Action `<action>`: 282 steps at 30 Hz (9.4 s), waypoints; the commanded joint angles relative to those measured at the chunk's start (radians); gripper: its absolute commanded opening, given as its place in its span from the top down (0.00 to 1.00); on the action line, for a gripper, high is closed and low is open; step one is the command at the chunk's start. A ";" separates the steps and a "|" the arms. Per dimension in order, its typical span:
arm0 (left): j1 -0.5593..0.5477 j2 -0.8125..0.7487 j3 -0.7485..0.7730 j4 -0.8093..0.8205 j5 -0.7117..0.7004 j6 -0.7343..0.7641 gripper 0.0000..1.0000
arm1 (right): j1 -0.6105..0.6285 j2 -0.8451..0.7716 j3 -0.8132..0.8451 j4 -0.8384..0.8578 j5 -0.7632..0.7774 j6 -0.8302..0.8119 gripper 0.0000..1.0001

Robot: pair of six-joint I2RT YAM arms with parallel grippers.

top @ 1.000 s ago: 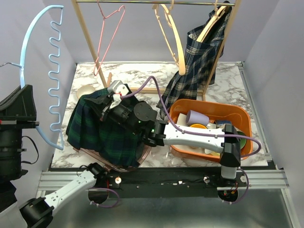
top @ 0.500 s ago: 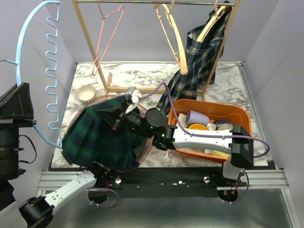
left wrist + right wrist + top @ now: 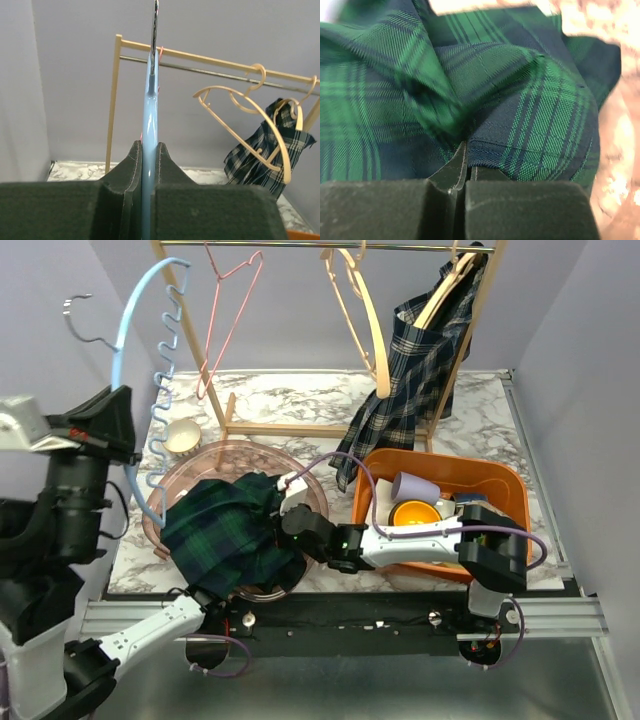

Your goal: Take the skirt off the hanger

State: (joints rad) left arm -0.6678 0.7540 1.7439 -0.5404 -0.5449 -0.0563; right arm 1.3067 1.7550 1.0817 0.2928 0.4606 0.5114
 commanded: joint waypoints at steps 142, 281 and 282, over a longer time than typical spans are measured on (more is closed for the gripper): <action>0.214 0.535 0.146 0.059 0.591 -0.134 0.01 | -0.037 -0.715 0.455 -0.767 0.237 -0.352 0.00; 0.201 0.228 -0.227 0.203 0.689 -0.278 0.04 | -0.650 -0.578 0.360 0.223 -0.042 -0.514 0.99; 0.201 0.229 -0.225 0.203 0.688 -0.277 0.04 | -0.650 -0.581 0.363 0.224 -0.045 -0.514 0.99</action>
State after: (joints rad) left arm -0.4606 0.9836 1.4868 -0.3351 0.1184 -0.3275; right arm 0.6605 1.2156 1.4059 0.2901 0.4728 0.0002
